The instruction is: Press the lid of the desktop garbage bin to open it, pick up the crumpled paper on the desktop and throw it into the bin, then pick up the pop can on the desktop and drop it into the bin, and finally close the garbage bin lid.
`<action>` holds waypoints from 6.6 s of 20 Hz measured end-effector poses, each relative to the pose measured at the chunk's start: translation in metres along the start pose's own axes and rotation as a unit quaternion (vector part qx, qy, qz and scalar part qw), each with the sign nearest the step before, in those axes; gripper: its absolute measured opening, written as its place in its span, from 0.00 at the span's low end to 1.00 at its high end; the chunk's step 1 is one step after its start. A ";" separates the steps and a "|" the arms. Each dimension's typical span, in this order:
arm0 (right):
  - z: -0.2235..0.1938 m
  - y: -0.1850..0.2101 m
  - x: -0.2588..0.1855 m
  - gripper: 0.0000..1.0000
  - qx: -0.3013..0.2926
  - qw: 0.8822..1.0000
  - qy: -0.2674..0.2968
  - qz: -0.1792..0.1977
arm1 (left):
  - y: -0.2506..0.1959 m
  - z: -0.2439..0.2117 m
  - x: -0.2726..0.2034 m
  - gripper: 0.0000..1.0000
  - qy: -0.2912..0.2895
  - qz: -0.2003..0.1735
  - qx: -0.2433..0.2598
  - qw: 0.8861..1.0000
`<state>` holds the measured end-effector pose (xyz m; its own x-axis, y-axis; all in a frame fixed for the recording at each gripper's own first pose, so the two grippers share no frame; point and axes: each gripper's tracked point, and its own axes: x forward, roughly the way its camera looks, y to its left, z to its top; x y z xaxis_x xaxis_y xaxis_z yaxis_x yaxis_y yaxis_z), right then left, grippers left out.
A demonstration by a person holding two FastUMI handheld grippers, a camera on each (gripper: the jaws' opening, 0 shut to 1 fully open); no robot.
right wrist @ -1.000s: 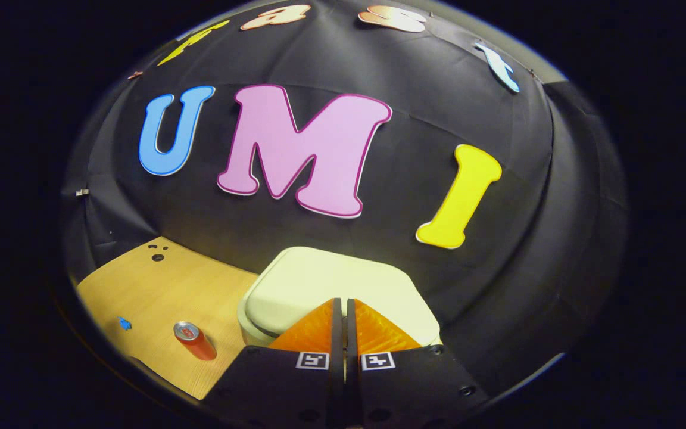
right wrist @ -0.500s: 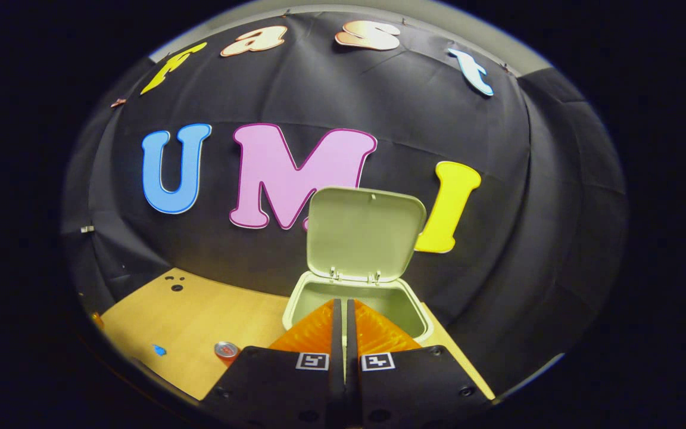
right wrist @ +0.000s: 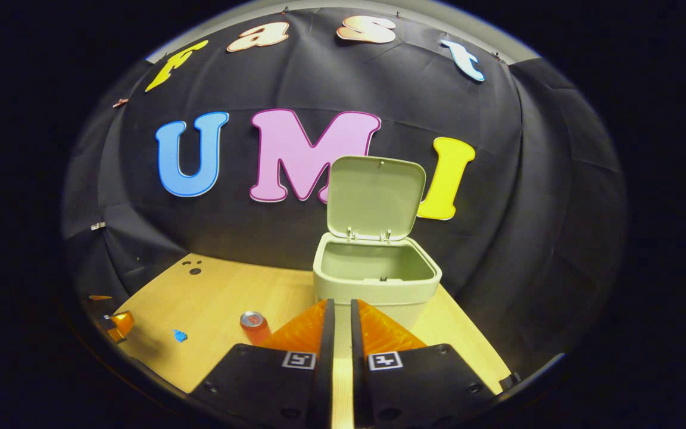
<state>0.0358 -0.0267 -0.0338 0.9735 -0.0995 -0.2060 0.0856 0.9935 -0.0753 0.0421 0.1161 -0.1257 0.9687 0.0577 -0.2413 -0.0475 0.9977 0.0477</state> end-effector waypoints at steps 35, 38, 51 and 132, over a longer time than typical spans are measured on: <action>-0.088 0.018 0.005 0.98 -0.008 0.991 0.117 0.060 | -0.038 -0.136 0.155 0.57 0.191 -0.046 0.024 0.980; -0.091 0.017 0.001 0.98 -0.008 0.991 0.120 0.062 | -0.039 -0.137 0.155 0.42 0.191 -0.050 0.027 0.980; -0.103 0.009 -0.006 0.99 -0.004 0.990 0.122 0.068 | -0.059 -0.072 0.126 0.32 0.128 -0.089 -0.006 0.988; -0.184 0.178 0.143 1.00 -0.081 0.953 0.140 0.255 | -0.041 0.024 -0.018 0.96 0.032 0.066 -0.026 0.997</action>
<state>0.1512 0.1255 -0.2561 0.7826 0.3611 -0.5070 -0.4404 0.8969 -0.0410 0.0328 0.0731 -0.1000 0.9357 0.1894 -0.2978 -0.1878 0.9816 0.0341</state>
